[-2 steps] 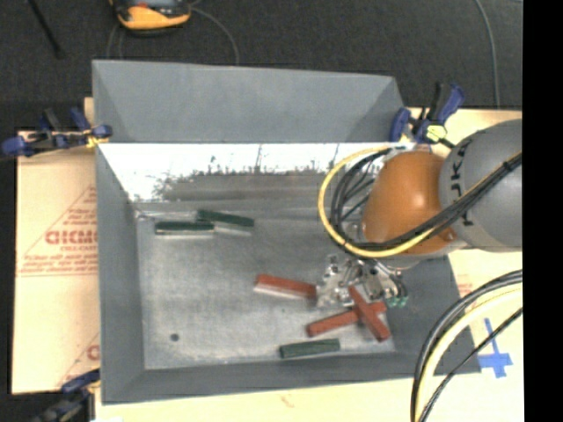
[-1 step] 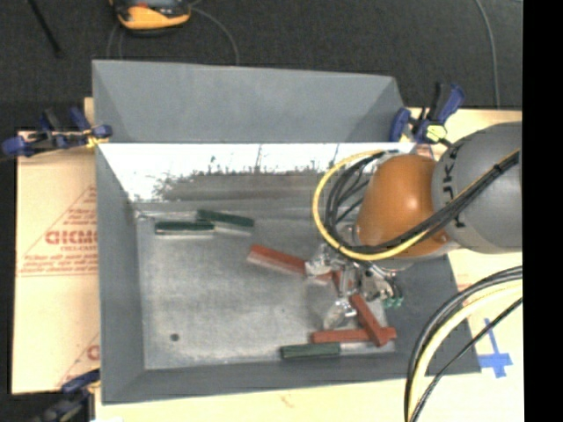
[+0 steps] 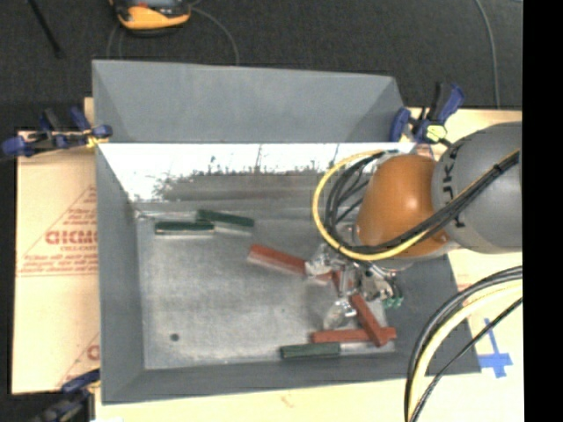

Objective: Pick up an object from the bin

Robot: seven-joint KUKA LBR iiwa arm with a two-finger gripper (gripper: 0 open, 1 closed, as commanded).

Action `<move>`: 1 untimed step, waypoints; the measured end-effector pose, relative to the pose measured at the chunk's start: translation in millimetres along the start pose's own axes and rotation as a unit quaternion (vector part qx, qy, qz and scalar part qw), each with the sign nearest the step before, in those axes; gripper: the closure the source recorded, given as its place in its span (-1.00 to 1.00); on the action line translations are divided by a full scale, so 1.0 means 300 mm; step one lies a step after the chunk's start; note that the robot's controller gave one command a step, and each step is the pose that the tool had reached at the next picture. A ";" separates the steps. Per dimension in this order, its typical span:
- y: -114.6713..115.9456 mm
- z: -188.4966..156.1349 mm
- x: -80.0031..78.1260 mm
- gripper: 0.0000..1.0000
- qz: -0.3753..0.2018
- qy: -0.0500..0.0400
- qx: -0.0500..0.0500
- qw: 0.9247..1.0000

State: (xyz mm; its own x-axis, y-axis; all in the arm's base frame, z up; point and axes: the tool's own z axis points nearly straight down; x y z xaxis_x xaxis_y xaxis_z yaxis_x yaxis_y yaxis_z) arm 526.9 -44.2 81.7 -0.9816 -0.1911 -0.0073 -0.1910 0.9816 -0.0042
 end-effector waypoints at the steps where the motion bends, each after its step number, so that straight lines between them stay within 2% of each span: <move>1: 0.003 -0.029 -0.129 -1.00 0.002 0.001 0.000 1.000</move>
Offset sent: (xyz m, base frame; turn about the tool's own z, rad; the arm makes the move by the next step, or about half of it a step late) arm 0.0700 0.0111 -0.0117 0.0208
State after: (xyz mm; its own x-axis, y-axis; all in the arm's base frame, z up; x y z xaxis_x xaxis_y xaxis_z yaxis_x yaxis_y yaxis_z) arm 564.8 -35.9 90.7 -0.9825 -0.1864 -0.0047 -0.1864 0.9825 -0.0033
